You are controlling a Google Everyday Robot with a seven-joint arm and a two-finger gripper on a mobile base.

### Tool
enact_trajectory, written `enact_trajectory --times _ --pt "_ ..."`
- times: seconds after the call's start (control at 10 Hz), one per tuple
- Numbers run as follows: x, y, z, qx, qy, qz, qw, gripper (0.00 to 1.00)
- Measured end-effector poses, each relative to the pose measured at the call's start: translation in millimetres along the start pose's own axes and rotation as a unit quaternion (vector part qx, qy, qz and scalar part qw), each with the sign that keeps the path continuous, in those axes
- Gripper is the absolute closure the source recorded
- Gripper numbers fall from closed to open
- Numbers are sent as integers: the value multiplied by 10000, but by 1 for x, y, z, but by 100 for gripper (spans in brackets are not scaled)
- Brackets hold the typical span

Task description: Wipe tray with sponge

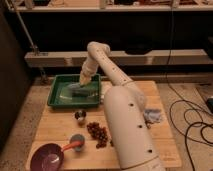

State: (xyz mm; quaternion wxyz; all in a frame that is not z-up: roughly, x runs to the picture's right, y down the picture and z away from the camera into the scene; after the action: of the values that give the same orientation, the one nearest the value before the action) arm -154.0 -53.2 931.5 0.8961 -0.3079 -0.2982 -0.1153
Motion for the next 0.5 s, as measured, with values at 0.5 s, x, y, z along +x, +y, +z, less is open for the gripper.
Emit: enact_trajectory --times 0.5 --pt "-44 -4 12 -136 -227 -405 9988 100"
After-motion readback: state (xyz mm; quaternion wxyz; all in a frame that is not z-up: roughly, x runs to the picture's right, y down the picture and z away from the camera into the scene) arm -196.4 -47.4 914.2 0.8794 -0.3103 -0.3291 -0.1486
